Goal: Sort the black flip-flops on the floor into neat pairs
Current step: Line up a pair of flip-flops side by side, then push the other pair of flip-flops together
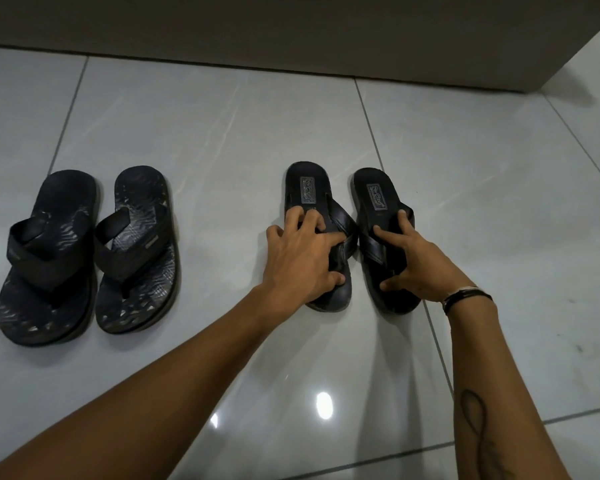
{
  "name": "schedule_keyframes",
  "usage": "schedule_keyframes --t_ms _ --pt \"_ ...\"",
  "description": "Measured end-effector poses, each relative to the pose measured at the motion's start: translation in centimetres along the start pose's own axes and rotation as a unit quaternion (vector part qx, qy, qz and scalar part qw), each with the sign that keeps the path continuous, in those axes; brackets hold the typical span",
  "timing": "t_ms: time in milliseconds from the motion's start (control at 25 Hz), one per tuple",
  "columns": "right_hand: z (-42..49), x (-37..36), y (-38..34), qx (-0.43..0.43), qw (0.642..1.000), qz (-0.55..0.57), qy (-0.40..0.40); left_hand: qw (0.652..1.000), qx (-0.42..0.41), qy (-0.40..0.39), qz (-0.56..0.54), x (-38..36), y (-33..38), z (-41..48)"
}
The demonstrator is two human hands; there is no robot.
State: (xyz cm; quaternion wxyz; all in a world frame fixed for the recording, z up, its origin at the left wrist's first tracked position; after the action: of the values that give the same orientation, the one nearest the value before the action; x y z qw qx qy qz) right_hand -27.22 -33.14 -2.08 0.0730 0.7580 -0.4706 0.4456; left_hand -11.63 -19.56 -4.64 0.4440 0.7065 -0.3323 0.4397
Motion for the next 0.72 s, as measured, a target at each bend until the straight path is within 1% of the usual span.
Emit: schedule_keyframes --t_ms 280,320,400,480,560,640,720 --pt "1.0 0.9 -0.2 -0.013 1.0 -0.013 -0.026 1.0 -0.003 0.013 -0.016 0.2 0.2 -0.3" --pt "1.0 0.9 -0.3 -0.007 1.0 -0.007 -0.02 0.999 -0.004 0.022 -0.022 0.2 0.1 -0.6" --pt "0.6 1.4 -1.2 0.008 1.0 0.011 0.019 0.999 -0.007 0.034 -0.042 0.3 -0.9 -1.1" --pt "0.3 2.2 -3.3 0.049 0.996 0.023 0.064 0.998 -0.015 0.015 -0.058 0.8 -2.7 -1.4" --pt "0.3 2.3 -6.3 0.115 0.989 0.033 0.086 0.998 -0.025 -0.016 -0.06 2.0 -5.2 -1.7" --pt "0.5 1.5 -10.2 0.179 0.98 0.037 0.082 0.998 -0.025 -0.039 -0.041 4.4 -8.3 -2.1" --pt "1.0 0.0 -14.3 0.237 0.969 0.029 0.071 0.998 -0.003 -0.057 -0.011 7.5 -12.1 -3.0"
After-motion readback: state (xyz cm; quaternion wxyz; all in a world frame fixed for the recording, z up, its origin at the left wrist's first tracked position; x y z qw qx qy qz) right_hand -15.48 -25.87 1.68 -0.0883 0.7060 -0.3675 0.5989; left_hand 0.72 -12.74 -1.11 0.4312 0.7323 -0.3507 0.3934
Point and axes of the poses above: each hand's wrist, its own z-axis towards the middle knuckle, its own x-axis out of the back of the hand, y = z × x, the point moved 2 cm from there along z, towards the middle knuckle, and after that the axes turned 11 degrees about -y, right-handed, at the moved point
